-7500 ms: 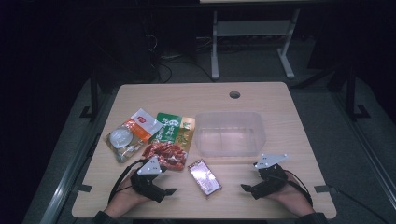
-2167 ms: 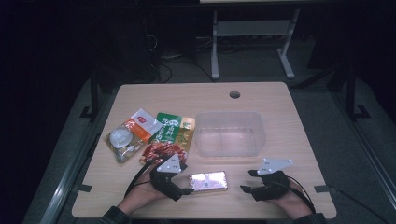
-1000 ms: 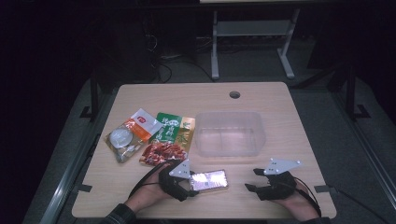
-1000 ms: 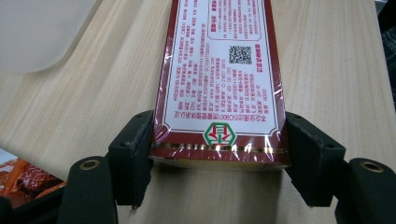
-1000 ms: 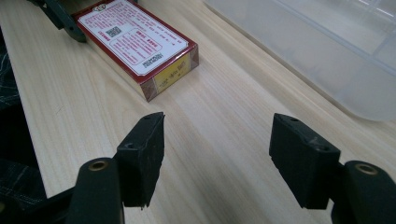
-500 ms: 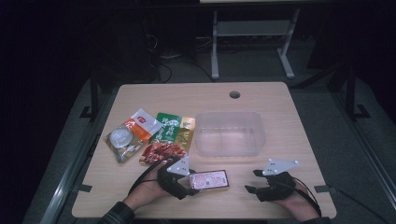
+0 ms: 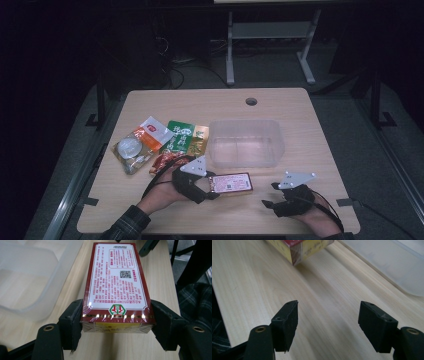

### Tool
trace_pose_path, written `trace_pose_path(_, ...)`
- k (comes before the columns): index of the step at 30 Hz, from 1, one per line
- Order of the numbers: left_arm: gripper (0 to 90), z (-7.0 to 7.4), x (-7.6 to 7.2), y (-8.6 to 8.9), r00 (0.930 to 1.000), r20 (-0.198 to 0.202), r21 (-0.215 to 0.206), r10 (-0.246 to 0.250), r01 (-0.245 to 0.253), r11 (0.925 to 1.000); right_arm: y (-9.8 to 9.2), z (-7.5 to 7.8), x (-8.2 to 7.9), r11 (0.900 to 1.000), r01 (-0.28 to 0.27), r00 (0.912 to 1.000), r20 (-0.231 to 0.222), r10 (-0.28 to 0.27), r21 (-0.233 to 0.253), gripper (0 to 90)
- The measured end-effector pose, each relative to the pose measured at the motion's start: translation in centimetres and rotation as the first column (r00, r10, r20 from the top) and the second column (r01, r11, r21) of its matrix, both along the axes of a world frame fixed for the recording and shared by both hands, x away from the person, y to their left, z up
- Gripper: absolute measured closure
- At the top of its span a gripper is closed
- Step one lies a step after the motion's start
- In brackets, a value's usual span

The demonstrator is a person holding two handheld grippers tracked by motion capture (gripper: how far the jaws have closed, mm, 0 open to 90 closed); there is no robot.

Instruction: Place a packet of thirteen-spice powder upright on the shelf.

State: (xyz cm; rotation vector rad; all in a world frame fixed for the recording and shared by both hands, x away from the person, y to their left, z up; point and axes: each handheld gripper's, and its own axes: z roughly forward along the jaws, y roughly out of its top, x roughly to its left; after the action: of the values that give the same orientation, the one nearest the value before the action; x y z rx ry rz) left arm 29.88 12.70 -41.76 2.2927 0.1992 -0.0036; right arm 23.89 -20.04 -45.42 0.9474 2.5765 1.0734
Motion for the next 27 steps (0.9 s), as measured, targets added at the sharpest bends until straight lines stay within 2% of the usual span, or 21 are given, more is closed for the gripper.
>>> trace_pose_path(10, 32.4, 2.0, 1.8, -1.0, 0.9997, 0.022, -0.029, 0.005, -0.004, 0.9996, 0.2, -0.2, 0.1, 1.0, -0.004, 1.0, -0.006, 0.004, -0.017, 31.0)
trace_pose_path(16, 32.4, 3.4, 3.4, -1.3, 0.9995, 0.031, -0.039, 0.004, -0.002, 0.9992, 0.3, -0.4, 0.2, 0.999, -0.009, 1.0, -0.004, 0.009, -0.04, 29.8)
trace_pose_path(22, 32.4, 4.8, 5.1, -1.8, 0.9993, 0.038, -0.05, 0.005, -0.003, 0.9988, 0.3, -0.4, 0.1, 0.999, -0.006, 1.0, -0.001, 0.006, -0.04, 29.3)
trace_pose_path(27, 32.4, 6.0, 6.6, -2.4, 0.9985, 0.055, -0.039, -0.002, 0.004, 0.9992, 0.4, -0.4, 0.1, 0.999, -0.01, 1.0, 0.002, 0.01, -0.041, 29.1)
